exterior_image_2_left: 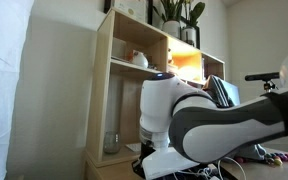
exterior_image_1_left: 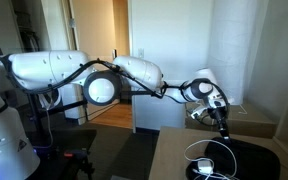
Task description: Move the portable bag slightly to the left and close it
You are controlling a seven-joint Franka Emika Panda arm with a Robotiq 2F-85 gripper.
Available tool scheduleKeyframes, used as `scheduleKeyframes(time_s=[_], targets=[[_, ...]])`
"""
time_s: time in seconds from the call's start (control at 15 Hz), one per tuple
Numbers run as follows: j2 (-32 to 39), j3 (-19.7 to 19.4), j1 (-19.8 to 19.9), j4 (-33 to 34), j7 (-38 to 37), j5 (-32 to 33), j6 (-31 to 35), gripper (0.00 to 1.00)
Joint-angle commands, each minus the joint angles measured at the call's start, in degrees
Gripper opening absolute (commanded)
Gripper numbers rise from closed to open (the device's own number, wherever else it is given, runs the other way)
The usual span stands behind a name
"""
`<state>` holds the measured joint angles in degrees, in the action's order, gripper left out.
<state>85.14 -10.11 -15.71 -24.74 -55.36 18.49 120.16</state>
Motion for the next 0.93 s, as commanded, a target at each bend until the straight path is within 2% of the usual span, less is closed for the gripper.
scheduleKeyframes(time_s=[0.0, 0.4, 0.47, 0.53, 0.87], targets=[[-0.4, 0.5, -0.1, 1.4, 0.5, -0.2, 1.5, 0.01], [-0.4, 1.0, 0.3, 4.7, 0.3, -0.2, 3.0, 0.01], [-0.4, -0.1, 0.3, 5.4, 0.9, -1.8, 3.1, 0.01], [-1.5, -0.5, 0.3, 3.6, 0.5, -2.3, 4.5, 0.01], [-2.0, -0.9, 1.8, 3.9, 0.4, -3.8, 6.5, 0.01]])
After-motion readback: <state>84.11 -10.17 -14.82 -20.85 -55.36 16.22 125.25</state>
